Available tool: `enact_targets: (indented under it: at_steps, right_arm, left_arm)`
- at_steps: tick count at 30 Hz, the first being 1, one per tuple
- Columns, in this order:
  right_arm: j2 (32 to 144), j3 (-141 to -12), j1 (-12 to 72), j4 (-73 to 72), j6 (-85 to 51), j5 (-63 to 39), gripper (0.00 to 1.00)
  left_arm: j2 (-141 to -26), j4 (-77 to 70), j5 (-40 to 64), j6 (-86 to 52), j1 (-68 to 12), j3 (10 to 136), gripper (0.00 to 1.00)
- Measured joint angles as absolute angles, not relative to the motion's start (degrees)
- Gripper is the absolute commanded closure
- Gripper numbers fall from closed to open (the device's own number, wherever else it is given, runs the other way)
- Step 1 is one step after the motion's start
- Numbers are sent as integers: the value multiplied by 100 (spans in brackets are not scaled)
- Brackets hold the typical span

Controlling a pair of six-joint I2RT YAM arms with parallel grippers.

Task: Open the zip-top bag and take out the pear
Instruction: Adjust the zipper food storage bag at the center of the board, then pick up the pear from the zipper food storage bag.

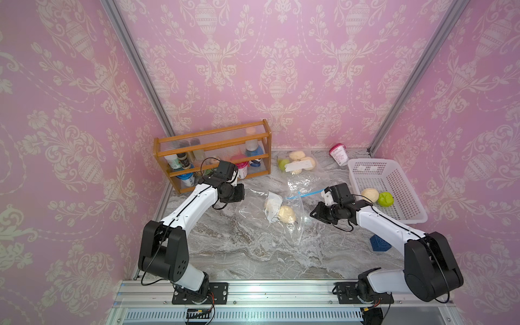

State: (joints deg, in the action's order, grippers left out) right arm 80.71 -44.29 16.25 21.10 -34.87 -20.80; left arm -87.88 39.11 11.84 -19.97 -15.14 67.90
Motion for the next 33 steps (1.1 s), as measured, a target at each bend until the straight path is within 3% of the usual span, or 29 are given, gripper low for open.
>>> enact_targets:
  at_steps: [3, 8, 15, 26, 33]
  right_arm:
    - [8372, -4434, 1656, 2187, -3380, -2154, 73]
    - [8720, -4515, 1787, 2191, -3092, -2453, 66]
    - [8770, -4635, 2012, 2005, -2670, -2860, 59]
    - [8733, -4974, 2530, 2008, -2250, -2657, 58]
    - [8831, -5142, 2781, 1946, -2012, -2305, 66]
  left_arm:
    - [-8788, 4244, 917, -1905, -1511, 7008, 46]
    - [-8788, 4606, 845, -1844, -1673, 7813, 49]
    - [-9196, 4445, 1544, -2056, -2853, 8034, 54]
    - [-9953, 3730, 2250, -2563, -3245, 7651, 69]
    - [-10339, 3223, 2394, -2755, -3247, 7336, 70]
